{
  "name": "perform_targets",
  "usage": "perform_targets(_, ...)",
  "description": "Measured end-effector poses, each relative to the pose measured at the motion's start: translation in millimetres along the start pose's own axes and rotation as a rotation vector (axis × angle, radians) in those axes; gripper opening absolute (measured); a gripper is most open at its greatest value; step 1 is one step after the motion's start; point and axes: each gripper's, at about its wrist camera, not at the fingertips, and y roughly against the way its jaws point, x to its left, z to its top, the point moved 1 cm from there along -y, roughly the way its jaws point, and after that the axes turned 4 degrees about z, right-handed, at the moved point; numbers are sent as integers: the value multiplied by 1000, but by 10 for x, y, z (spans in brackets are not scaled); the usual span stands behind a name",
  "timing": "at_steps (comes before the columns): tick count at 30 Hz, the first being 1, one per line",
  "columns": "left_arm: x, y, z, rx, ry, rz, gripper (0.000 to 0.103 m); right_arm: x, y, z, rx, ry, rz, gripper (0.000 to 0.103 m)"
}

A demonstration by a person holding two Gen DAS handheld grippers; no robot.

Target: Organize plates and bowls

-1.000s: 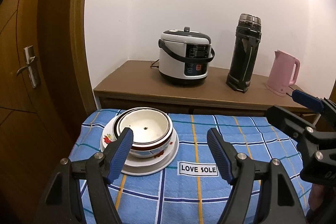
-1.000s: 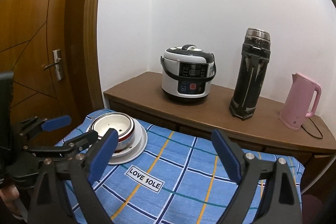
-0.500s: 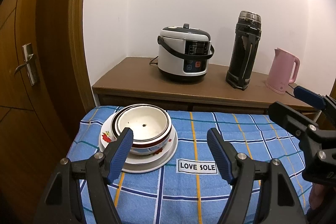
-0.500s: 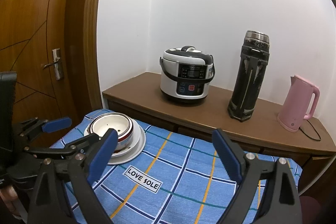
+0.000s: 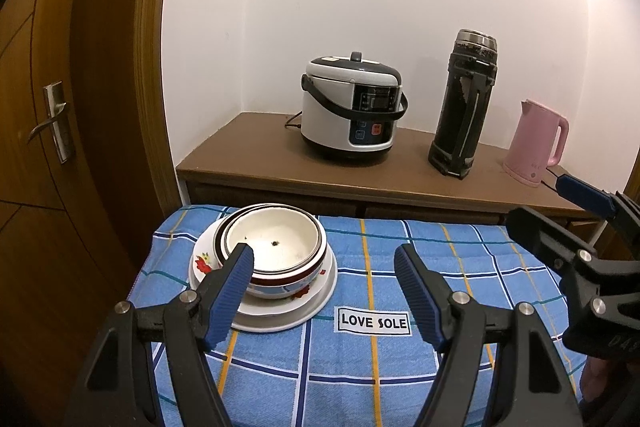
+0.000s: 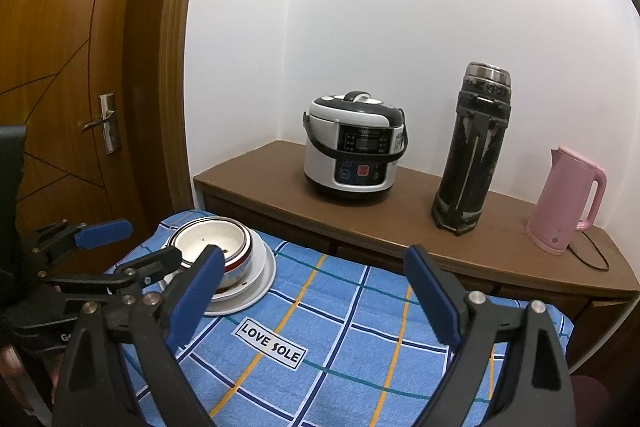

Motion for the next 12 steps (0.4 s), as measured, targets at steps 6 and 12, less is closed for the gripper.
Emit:
perform_targets(6, -27, 12, 2, -30, -6, 13, 75, -10, 3, -7, 1, 4, 1, 93)
perform_targets(12, -107, 50, -2, -47, -38, 2, 75, -55, 19, -20, -2, -3, -1, 93)
